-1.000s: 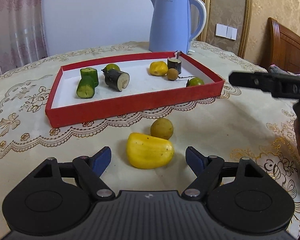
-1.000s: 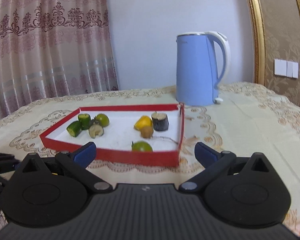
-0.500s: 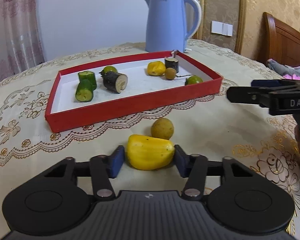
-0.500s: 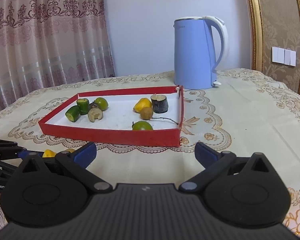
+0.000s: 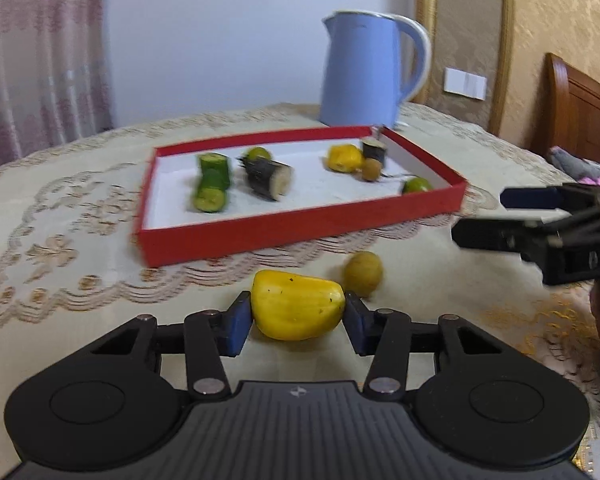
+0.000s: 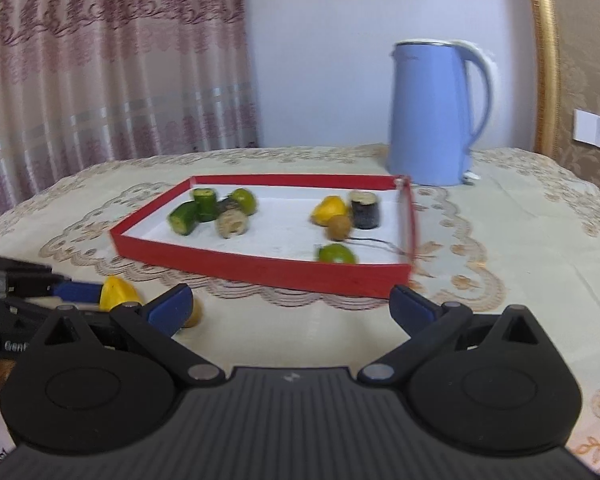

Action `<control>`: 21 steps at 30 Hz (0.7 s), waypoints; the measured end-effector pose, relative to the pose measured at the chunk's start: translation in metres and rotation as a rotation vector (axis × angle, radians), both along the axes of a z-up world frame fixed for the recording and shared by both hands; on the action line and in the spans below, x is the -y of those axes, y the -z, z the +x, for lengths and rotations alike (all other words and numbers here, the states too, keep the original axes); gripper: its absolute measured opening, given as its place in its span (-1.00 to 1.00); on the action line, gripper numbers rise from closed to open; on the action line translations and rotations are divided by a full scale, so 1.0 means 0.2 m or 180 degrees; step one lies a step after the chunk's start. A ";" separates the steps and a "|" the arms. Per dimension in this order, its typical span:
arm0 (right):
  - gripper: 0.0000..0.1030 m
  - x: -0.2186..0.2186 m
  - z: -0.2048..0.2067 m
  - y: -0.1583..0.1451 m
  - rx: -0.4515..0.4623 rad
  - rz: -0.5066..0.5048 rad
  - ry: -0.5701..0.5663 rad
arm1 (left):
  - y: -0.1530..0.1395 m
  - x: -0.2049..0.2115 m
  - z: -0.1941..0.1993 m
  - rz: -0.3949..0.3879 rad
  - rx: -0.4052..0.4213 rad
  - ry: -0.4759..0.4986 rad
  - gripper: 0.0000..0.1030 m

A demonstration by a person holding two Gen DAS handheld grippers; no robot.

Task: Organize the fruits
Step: 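Grasp the yellow pepper piece on the table with the left gripper, then grasp a brown round fruit with the right gripper while the left holds the pepper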

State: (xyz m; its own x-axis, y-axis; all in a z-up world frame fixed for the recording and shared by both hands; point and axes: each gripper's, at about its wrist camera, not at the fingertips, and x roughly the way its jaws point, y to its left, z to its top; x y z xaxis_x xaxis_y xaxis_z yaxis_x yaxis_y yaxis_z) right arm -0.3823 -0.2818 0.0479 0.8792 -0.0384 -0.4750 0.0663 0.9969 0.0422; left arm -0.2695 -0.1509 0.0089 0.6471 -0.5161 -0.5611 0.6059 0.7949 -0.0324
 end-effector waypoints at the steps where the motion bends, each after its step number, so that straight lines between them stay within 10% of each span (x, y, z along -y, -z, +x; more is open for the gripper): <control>1: 1.00 -0.03 0.02 0.01 -0.0021 -0.0022 -0.0056 | 0.00 -0.02 0.01 -0.0005 0.0012 -0.0043 -0.08; 13: 0.98 -0.29 0.19 0.04 -0.0275 -0.0262 -0.0464 | -0.01 -0.18 0.09 -0.0117 0.0102 -0.0433 -0.08; 21: 0.44 -0.33 0.31 0.11 -0.0597 -0.0326 -0.0518 | 0.00 -0.19 0.10 -0.0183 0.0053 -0.0412 -0.08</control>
